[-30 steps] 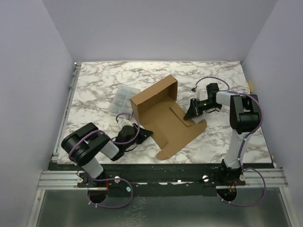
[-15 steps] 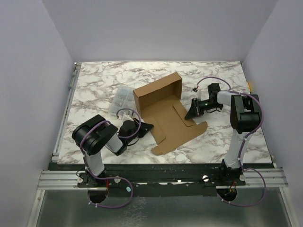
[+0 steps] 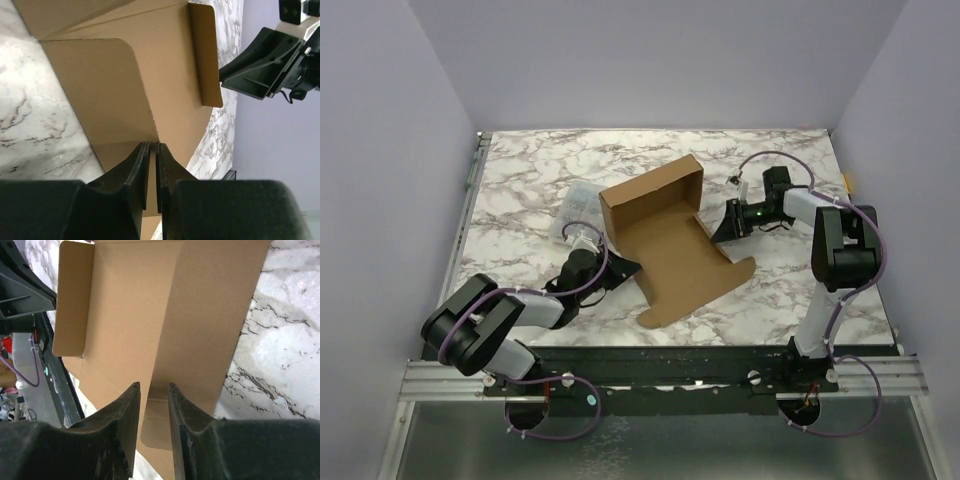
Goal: Fold the paper box
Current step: Close the paper box at the center of the board.
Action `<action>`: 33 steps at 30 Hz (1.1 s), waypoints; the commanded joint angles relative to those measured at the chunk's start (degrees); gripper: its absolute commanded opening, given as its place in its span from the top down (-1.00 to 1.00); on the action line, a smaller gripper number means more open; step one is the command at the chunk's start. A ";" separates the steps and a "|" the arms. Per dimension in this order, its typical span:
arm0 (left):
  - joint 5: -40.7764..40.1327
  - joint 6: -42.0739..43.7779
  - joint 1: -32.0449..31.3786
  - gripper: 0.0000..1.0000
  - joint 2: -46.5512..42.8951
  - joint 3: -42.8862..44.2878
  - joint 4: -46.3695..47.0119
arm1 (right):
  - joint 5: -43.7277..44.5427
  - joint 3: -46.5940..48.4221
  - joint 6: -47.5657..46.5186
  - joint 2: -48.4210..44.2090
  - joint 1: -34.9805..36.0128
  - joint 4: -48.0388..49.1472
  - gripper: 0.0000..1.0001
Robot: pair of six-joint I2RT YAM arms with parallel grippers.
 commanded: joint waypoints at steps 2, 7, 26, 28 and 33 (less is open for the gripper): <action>3.41 5.96 1.12 0.65 -2.12 1.96 -10.01 | -1.03 1.54 -2.05 -2.54 -0.25 -1.98 0.31; 3.78 7.56 1.83 0.66 -4.01 2.49 -13.15 | -0.75 1.80 -3.32 -4.35 -1.43 -2.58 0.19; 1.45 59.13 4.04 -0.37 -10.19 53.60 -69.84 | -6.24 -3.02 -11.39 -16.05 -3.80 -7.78 -0.05; 0.33 65.09 3.96 -0.44 -5.60 63.19 -75.90 | -7.75 -3.69 -13.20 -16.60 -3.80 -9.51 -0.05; -4.55 77.36 3.93 -0.67 4.66 78.41 -80.04 | -8.70 -4.54 -18.20 -18.70 -3.80 -13.73 -0.05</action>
